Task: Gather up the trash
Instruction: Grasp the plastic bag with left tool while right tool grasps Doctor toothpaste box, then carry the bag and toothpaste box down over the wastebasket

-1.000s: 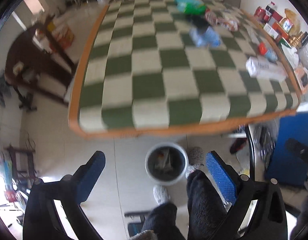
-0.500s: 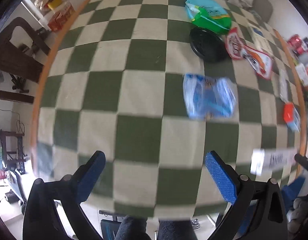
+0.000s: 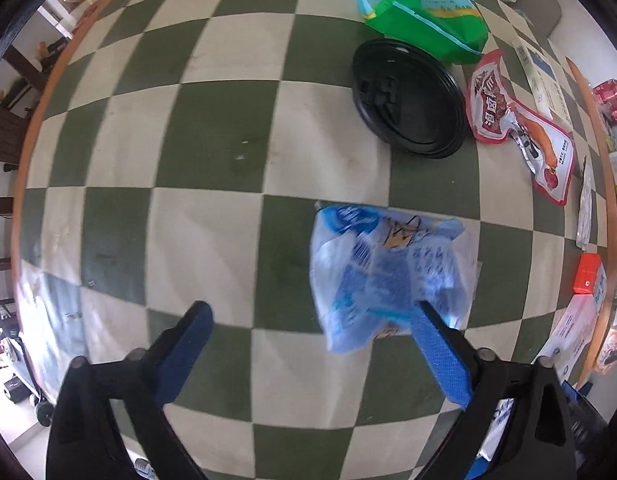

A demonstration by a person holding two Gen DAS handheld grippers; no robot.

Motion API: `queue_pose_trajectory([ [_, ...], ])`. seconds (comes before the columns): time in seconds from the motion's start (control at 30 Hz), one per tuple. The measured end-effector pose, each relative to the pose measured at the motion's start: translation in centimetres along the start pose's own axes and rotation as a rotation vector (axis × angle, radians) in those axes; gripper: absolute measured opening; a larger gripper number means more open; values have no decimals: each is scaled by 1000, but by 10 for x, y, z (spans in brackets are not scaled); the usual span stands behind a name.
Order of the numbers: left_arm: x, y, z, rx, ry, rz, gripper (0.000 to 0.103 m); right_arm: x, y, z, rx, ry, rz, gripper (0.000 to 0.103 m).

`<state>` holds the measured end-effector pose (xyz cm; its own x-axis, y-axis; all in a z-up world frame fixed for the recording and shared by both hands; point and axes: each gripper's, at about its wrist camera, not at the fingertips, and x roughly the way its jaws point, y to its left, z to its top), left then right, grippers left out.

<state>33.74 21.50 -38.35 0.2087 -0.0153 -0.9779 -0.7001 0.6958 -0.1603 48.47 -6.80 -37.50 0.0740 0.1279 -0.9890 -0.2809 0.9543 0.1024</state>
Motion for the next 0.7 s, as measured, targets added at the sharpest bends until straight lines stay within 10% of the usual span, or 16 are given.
queue_pose_trajectory([
  [0.23,3,-6,10,20,-31,10,17,2,13,6,-52,-2,-92,76],
  [0.7,-58,9,-55,99,-183,114,4,0,48,-50,-107,-93,-75,50],
])
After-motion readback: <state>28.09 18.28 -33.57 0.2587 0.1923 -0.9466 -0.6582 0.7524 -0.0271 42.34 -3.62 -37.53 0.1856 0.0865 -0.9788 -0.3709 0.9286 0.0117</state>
